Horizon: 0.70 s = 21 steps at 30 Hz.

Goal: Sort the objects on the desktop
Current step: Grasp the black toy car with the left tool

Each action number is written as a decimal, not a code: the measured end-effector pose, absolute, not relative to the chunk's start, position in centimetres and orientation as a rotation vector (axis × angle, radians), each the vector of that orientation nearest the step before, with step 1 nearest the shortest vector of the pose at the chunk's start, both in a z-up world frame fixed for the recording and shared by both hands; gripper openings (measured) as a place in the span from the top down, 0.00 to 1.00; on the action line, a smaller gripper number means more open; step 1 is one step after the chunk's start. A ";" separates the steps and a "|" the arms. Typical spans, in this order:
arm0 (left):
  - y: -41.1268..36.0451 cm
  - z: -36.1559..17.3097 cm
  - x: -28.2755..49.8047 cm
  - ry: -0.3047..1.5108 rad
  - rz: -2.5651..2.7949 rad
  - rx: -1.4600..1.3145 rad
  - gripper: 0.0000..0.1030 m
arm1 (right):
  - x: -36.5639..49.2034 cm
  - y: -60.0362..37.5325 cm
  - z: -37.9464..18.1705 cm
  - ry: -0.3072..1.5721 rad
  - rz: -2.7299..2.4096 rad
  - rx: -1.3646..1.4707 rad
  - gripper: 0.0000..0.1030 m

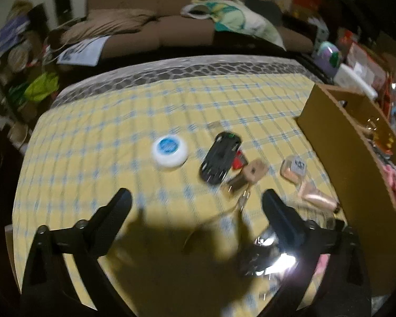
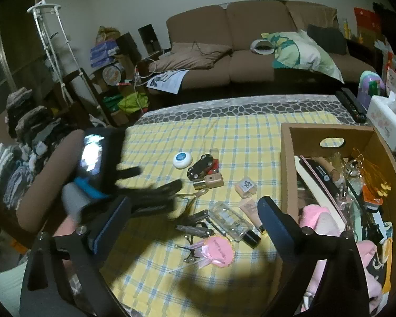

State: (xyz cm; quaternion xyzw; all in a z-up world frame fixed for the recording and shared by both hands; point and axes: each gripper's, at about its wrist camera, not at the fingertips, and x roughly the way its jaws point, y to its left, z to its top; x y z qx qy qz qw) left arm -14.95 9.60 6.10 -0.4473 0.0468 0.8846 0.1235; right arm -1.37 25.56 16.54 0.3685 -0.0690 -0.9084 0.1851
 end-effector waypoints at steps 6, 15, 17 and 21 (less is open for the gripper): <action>12.8 3.7 -18.6 0.293 2.533 -1.331 0.27 | -1.2 27.2 16.5 -0.184 -2.544 1.048 0.12; 12.5 2.1 -20.5 0.166 2.443 -1.358 0.71 | -1.4 28.5 16.0 -0.232 -2.503 1.068 0.19; 11.7 1.9 -20.6 0.105 2.441 -1.379 0.71 | -1.3 28.4 16.0 -0.237 -2.498 1.068 0.19; 10.3 2.2 -20.2 0.079 2.441 -1.375 0.72 | -1.2 27.9 16.2 -0.235 -2.485 1.057 0.21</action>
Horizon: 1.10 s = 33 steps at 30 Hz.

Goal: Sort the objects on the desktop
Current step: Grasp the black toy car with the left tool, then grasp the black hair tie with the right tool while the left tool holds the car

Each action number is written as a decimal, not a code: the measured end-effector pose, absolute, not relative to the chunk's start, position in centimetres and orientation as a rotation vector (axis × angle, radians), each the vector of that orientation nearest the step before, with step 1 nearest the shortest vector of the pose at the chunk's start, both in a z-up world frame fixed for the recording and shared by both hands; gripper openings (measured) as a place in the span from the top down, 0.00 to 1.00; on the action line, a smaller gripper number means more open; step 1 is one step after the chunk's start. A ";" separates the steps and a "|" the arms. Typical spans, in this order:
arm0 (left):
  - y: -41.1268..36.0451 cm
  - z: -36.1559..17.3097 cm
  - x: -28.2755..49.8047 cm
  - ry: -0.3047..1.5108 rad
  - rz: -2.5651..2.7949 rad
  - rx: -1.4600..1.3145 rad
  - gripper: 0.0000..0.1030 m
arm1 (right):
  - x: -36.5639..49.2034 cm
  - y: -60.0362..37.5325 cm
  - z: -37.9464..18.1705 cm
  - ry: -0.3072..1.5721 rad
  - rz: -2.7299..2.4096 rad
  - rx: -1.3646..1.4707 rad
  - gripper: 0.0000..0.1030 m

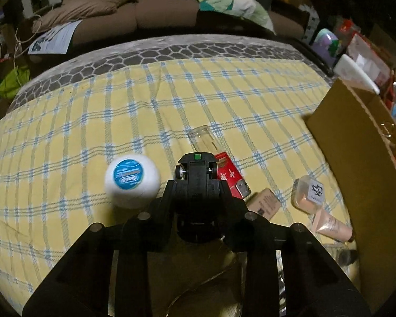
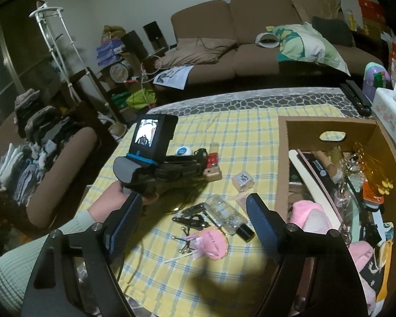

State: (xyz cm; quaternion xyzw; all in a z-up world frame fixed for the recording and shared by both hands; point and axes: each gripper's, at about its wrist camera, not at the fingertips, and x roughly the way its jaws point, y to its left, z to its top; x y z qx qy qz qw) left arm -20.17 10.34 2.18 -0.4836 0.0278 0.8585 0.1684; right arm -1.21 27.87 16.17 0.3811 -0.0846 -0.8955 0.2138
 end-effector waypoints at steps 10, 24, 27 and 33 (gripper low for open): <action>2.6 9.2 -12.1 -0.187 2.479 -1.238 0.72 | -1.2 24.2 14.5 -0.176 -2.368 1.110 0.28; -5.0 12.2 -0.9 -0.538 2.491 -1.165 0.72 | -3.2 18.4 7.2 -0.047 -2.387 1.337 0.34; -5.4 12.2 -0.8 -0.551 2.474 -1.152 0.72 | -3.5 18.2 5.8 0.018 -2.391 1.366 0.34; -6.0 12.5 -1.0 -0.609 2.436 -1.106 0.72 | -4.8 18.6 3.9 0.168 -2.413 1.393 0.47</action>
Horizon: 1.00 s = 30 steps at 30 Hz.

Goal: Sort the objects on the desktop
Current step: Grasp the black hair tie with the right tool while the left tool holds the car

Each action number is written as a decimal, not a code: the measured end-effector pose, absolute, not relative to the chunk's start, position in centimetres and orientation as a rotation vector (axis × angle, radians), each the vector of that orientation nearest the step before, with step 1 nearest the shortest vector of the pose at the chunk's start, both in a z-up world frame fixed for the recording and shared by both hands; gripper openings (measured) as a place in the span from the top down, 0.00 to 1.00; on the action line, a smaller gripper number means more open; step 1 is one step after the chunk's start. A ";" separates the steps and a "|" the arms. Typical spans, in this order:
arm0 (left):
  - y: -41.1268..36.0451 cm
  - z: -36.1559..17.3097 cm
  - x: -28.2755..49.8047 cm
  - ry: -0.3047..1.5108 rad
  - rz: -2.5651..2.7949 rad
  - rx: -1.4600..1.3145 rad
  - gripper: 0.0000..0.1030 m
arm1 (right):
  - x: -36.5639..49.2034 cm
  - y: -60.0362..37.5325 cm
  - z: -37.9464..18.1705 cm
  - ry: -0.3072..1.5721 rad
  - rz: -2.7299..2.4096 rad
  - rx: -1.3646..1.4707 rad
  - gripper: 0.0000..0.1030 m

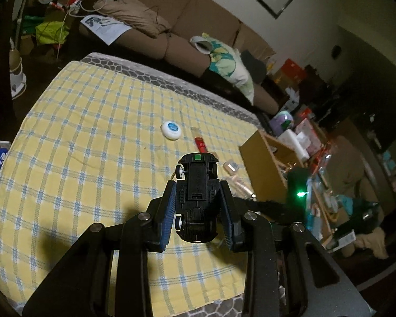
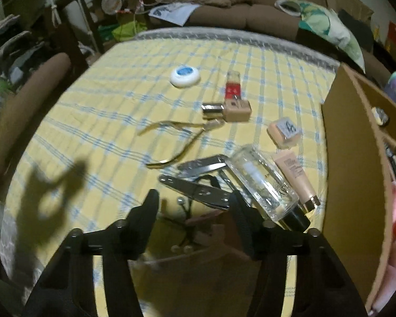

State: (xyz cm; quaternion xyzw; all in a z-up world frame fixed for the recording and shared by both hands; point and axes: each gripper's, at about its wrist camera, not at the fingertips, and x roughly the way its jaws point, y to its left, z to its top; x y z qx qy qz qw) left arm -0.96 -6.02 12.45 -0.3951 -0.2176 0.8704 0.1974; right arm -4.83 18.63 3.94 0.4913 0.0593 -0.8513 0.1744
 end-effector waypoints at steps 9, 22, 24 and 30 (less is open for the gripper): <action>-6.0 12.3 -1.2 -0.646 2.400 -1.109 0.72 | -5.2 19.3 2.7 0.069 -2.326 1.436 0.69; -6.0 12.9 -1.0 -0.652 2.396 -1.091 0.72 | -3.6 15.4 2.1 0.398 -2.318 1.319 0.70; -5.8 12.8 -1.0 -0.651 2.395 -1.096 0.72 | -3.4 15.5 2.1 0.388 -2.321 1.312 0.80; -5.2 12.9 -1.1 -0.637 2.388 -1.094 0.72 | -3.7 17.4 3.7 0.087 -2.289 1.307 0.86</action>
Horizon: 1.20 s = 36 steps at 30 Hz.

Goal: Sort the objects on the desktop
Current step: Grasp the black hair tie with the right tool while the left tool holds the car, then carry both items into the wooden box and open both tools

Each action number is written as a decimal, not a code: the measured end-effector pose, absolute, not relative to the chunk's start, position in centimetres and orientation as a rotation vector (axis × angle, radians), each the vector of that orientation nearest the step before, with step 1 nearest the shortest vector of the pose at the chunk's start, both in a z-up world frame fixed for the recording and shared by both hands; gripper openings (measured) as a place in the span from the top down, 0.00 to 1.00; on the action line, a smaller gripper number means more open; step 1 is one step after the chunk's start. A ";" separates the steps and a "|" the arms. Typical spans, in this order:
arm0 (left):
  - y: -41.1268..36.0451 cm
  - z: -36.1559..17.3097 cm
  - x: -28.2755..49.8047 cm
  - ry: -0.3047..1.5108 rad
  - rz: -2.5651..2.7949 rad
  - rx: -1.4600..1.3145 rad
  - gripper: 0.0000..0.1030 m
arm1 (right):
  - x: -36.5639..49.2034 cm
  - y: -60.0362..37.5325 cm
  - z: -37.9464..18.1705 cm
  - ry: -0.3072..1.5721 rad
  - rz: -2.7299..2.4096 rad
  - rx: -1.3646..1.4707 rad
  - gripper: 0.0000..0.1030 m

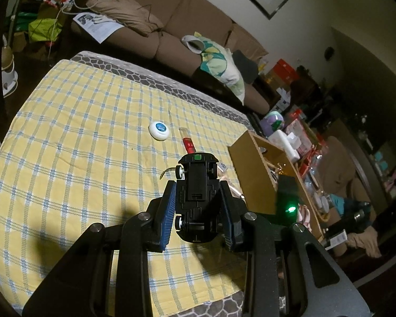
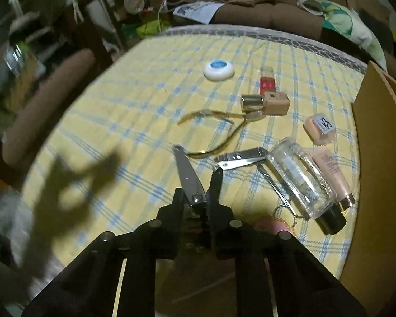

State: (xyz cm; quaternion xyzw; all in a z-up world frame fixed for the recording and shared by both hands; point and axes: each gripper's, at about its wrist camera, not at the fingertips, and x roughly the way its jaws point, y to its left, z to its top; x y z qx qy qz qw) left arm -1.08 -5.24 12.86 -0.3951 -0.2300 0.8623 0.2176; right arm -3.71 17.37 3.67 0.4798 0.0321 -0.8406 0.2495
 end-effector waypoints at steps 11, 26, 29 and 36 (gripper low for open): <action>-3.4 13.1 -1.0 -0.627 2.343 -1.091 0.72 | -1.5 21.2 12.5 -0.158 -2.385 1.079 0.88; 14.0 16.6 -1.6 -0.392 2.146 -1.073 0.72 | 1.6 40.7 19.4 -0.521 -2.688 0.903 0.88; 18.8 16.8 -2.6 -0.341 2.105 -1.095 0.72 | 1.7 44.0 18.4 -0.589 -2.714 0.939 0.88; 27.4 15.5 -5.0 -0.233 2.061 -1.163 0.72 | 0.6 47.8 14.6 -0.646 -2.717 1.095 0.88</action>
